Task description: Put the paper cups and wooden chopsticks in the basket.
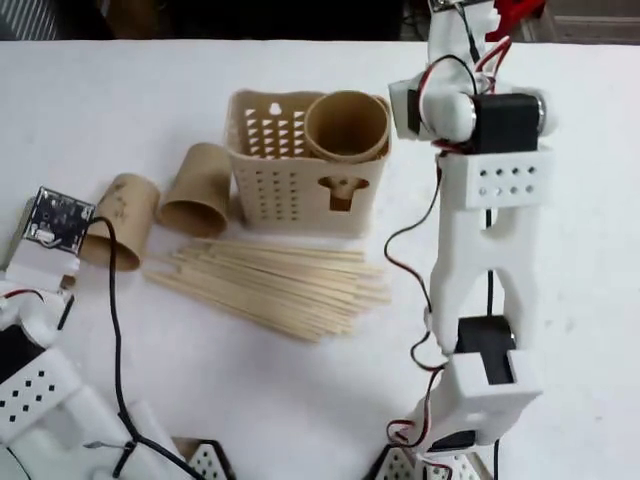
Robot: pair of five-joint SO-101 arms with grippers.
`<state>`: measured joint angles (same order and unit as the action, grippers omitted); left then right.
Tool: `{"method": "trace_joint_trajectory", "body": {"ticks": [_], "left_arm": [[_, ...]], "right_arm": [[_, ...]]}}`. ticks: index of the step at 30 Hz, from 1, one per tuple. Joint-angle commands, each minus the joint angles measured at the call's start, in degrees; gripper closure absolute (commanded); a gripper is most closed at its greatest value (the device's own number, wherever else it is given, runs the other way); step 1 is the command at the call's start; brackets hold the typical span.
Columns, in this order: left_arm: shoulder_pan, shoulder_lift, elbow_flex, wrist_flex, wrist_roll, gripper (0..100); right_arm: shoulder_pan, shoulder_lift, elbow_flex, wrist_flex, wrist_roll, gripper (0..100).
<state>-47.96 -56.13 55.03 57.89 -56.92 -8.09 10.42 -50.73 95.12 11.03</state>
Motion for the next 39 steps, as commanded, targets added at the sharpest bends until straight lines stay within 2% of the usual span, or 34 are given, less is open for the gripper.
{"method": "trace_joint_trajectory", "body": {"ticks": [1, 6, 7, 9, 13, 18, 22, 25, 29, 34, 39], "left_arm": [[-0.04, -1.01, -1.05, -2.2, 1.32, 74], [-5.32, -0.57, -9.41, -2.02, 6.33, 74], [-6.46, -0.57, -11.08, -1.14, 5.98, 74], [-8.66, -0.57, -13.01, -0.62, 4.31, 74], [-12.62, -0.57, -12.04, -4.57, -2.64, 74], [-11.74, -0.57, -0.44, -16.79, -12.92, 74], [-8.57, -0.57, 8.88, -28.48, -14.86, 71], [-6.46, -0.57, 11.69, -33.05, -14.95, 71], [-3.12, -0.48, 12.57, -34.02, -14.77, 71], [-1.36, -0.48, 12.48, -34.11, -14.95, 71], [-1.54, -0.04, 12.66, -34.11, -18.02, 71]], "right_arm": [[1.71, -1.1, -2.64, 2.33, 0.79, 72.4], [6.2, -12.18, 3.43, 3.47, 0.79, 97.6], [6.9, -14.9, 7.12, 3.47, 0.79, 98.8], [8.04, -20.79, 15.56, 3.3, 1.32, 96.1], [8.75, -34.15, 36.92, -1.71, 8.62, 98.1], [8.75, -54.02, 70.95, -16.92, 15.03, 97.7], [8.84, -66.33, 92.13, -24.4, 19.34, 97.7], [8.92, -72.13, 101.1, -25.54, 21.71, 97.7], [9.01, -76.7, 108.22, -25.63, 23.56, 97.7], [9.1, -81.36, 114.9, -25.36, 23.21, 97.7], [13.49, -85.93, 119.91, -25.71, 19.08, 97.7]]}}
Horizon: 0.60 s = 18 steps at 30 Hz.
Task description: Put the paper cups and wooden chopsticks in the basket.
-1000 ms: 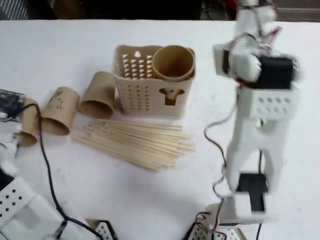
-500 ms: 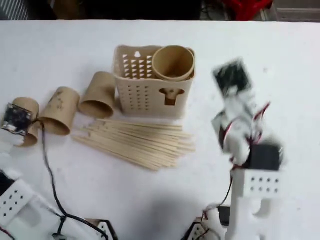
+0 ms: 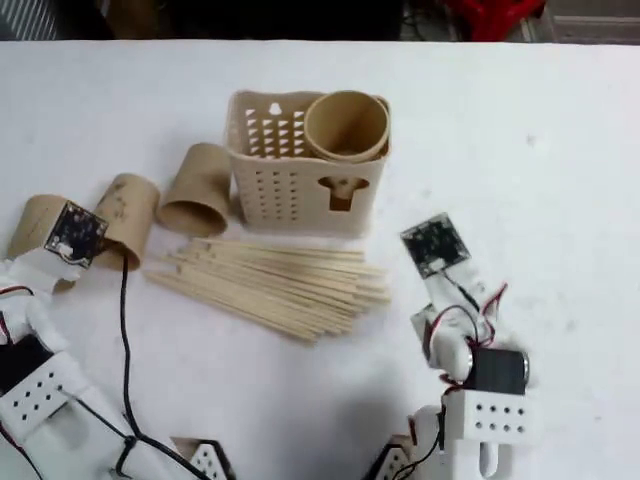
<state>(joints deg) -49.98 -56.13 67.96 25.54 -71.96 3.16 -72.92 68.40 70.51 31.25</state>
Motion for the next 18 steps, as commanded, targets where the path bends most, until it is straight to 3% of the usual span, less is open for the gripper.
{"method": "trace_joint_trajectory", "body": {"ticks": [1, 10, 18], "left_arm": [[0.48, 0.84, -0.26, -1.85, -2.99, 71], [-1.36, 19.38, -1.14, -18.46, -3.08, 71], [1.19, 27.3, -7.03, -19.69, 2.46, 71]], "right_arm": [[2.68, -3.56, 1.32, -1.1, -1.05, 97.7], [3.12, -6.81, 3.52, -1.1, -1.14, 97.7], [2.68, -7.34, 10.2, -5.85, -1.14, 97.7]]}}
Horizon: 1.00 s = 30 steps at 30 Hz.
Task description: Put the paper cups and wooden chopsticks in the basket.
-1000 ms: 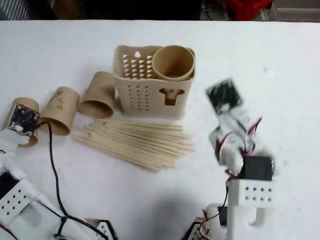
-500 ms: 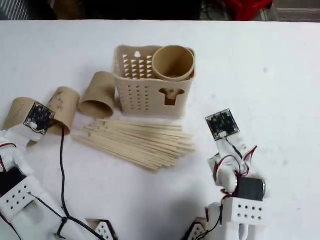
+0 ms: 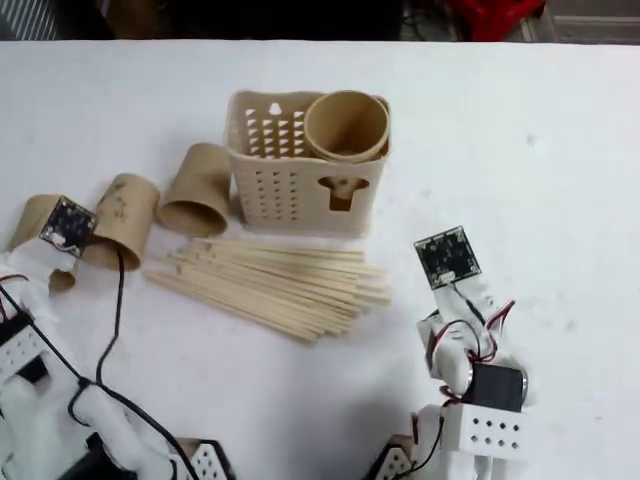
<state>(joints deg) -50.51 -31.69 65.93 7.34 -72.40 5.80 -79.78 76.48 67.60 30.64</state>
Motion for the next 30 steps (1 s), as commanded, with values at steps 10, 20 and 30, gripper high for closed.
{"method": "trace_joint_trajectory", "body": {"ticks": [10, 20, 30], "left_arm": [[5.93, 14.9, -11.78, -1.49, 8.62, 79], [5.85, 16.57, -14.68, -1.14, 12.4, 98], [4.97, 4.09, -25.23, 21.36, 25.58, 98]], "right_arm": [[0.48, -0.48, 5.36, -5.05, -1.05, 98.1], [0.31, -0.57, 11.25, -11.91, -0.62, 97.8], [0.13, -0.57, 12.04, -11.91, -0.62, 97.8]]}}
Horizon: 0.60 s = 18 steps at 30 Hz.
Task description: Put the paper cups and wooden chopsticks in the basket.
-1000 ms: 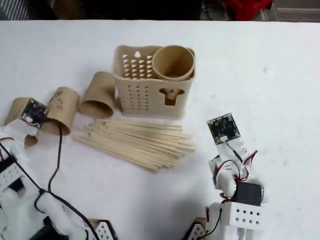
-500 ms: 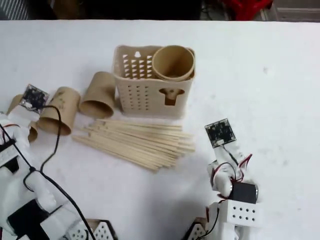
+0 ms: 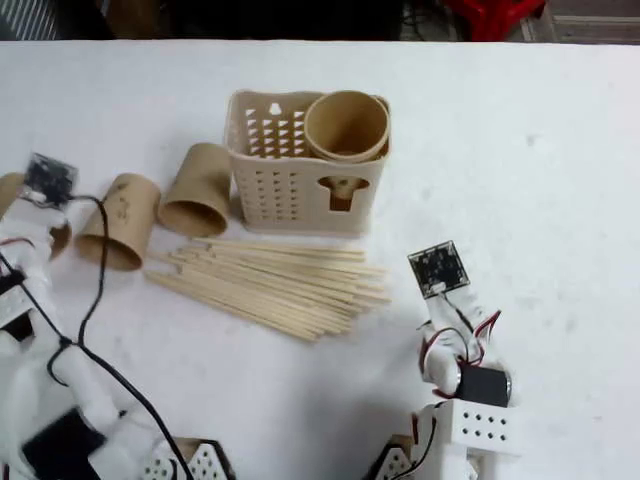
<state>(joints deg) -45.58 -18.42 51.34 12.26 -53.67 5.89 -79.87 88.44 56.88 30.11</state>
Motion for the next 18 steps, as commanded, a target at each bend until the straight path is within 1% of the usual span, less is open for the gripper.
{"method": "trace_joint_trajectory", "body": {"ticks": [1, 5, 7, 9, 11, 13, 15, 18], "left_arm": [[0.31, -11.21, -14.42, 22.86, 8.26, 98], [3.91, -17.1, -31.03, 46.86, 13.54, 98], [7.87, -18.15, -38.95, 56.53, 16.35, 98], [12.7, -18.24, -45.8, 63.56, 18.73, 98], [17.54, -18.24, -50.99, 68.22, 22.15, 98], [22.81, -18.24, -54.77, 71.21, 26.37, 98], [28.79, -18.24, -57.93, 73.14, 30.68, 98], [39.78, -18.24, -61.45, 74.29, 37.19, 98]], "right_arm": [[-0.04, -0.48, 0.35, -1.63, -0.09, 97.8], [-0.04, -0.48, 1.05, -3.12, -0.09, 97.8], [-0.04, -0.48, 1.05, -3.12, -0.09, 97.8], [-0.04, -0.48, 1.05, -3.12, -0.09, 97.8], [-0.04, -0.48, 1.05, -3.12, -0.09, 97.8], [-0.04, -0.48, 1.05, -3.03, -0.09, 97.8], [-0.04, -0.48, 1.05, -2.95, -0.09, 97.8], [-0.04, -0.48, 1.32, -3.12, -0.09, 97.8]]}}
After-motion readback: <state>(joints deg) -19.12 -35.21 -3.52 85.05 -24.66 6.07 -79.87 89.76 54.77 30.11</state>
